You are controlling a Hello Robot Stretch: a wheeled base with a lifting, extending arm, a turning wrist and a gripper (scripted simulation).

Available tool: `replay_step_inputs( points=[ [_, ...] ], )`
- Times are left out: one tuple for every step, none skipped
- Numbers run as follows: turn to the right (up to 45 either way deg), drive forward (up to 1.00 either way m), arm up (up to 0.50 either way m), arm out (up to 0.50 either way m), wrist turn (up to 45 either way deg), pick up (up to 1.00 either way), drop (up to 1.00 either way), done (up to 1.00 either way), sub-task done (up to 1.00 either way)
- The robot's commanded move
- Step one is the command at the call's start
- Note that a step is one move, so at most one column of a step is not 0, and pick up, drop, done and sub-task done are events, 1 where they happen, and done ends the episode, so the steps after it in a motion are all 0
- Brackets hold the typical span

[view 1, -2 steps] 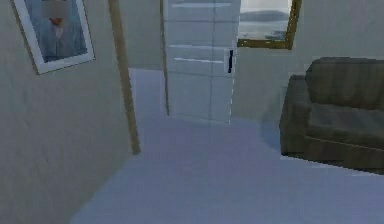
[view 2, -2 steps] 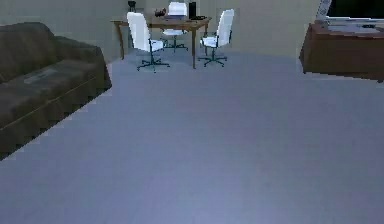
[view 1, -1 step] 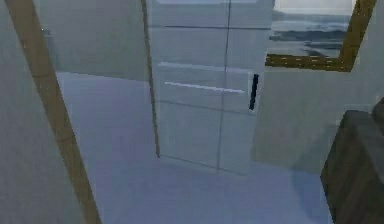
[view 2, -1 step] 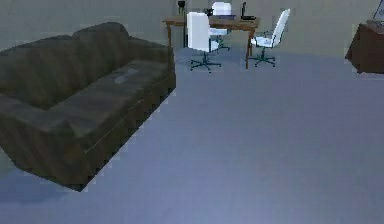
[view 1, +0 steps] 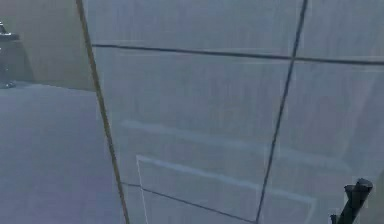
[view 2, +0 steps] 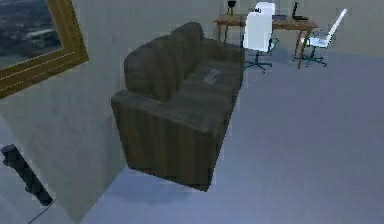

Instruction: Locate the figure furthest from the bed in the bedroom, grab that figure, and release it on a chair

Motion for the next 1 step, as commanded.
replay_step_inputs(
  points=[
    [-36.0,0.0,0.0,0.0,0.0,0.0,0.0,0.0,0.0]
  ],
)
